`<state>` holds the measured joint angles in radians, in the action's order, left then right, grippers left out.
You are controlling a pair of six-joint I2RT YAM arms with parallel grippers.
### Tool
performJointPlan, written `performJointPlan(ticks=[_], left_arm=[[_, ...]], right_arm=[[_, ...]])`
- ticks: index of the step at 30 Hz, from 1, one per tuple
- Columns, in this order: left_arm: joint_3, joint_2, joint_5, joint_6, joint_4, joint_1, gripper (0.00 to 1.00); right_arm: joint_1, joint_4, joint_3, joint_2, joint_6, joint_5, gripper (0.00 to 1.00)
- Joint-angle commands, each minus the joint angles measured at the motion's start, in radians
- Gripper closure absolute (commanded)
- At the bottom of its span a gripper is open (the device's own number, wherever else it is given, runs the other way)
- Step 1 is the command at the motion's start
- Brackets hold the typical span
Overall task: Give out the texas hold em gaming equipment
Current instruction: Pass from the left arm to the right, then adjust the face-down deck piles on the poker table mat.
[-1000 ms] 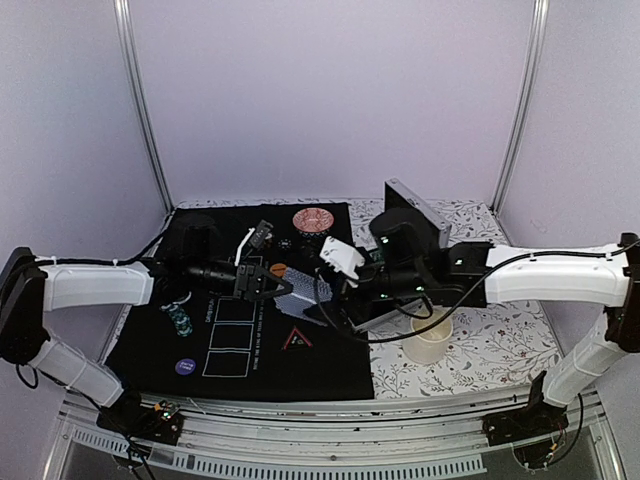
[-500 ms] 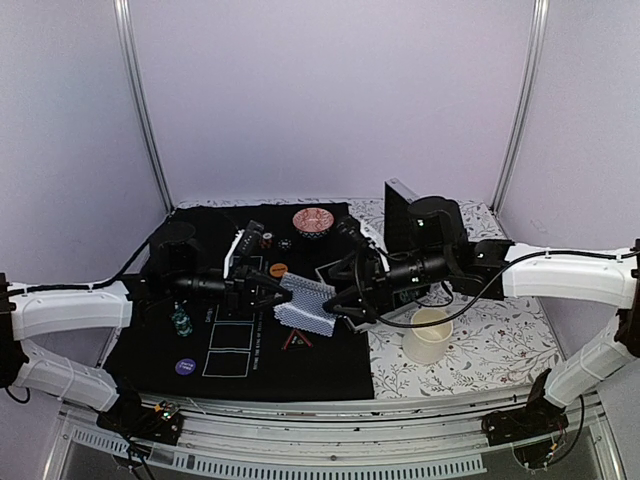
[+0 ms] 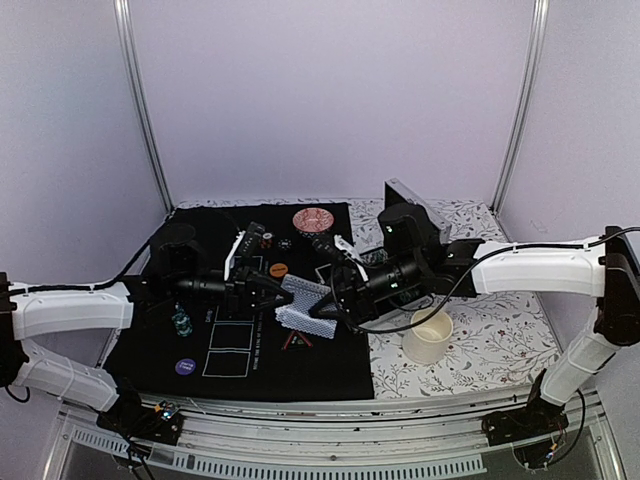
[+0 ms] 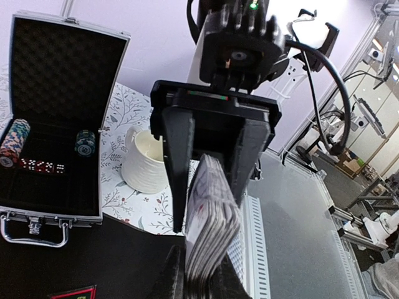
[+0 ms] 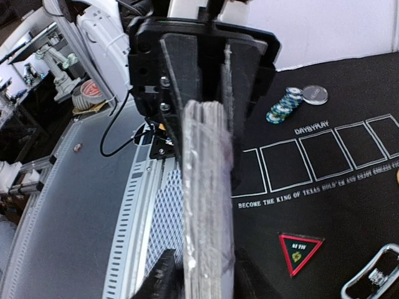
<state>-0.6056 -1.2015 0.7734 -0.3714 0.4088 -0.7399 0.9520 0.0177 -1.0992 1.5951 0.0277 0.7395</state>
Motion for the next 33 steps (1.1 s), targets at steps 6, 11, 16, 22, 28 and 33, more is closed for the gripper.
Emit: performJointPlan(ticks=[6,11,16,22,28,33], left_arm=[[0.003,-0.011,-0.106,0.055,-0.045,-0.015,0.72],[-0.003,0.049,-0.367,0.104,-0.201,0.0,0.24],[0.023,0.136,-0.466,0.099,-0.249,0.043,0.18],[0.046,0.19,-0.518,0.075,-0.297,0.114,0.17],[0.053,0.196,-0.512,0.068,-0.3,0.138,0.17],[0.046,0.183,-0.51,0.071,-0.302,0.141,0.17]], right_arm=[[0.01,-0.139,-0.054,0.016,0.045,-0.209,0.98],[0.059,-0.243,-0.039,0.017,0.03,-0.718,0.98],[0.13,-0.252,0.001,0.05,-0.002,-0.965,0.98],[0.239,-0.218,0.024,0.126,-0.098,-1.104,0.98],[0.275,-0.226,0.042,0.18,-0.147,-1.15,0.97],[0.277,-0.193,0.069,0.198,-0.164,-1.092,0.97]])
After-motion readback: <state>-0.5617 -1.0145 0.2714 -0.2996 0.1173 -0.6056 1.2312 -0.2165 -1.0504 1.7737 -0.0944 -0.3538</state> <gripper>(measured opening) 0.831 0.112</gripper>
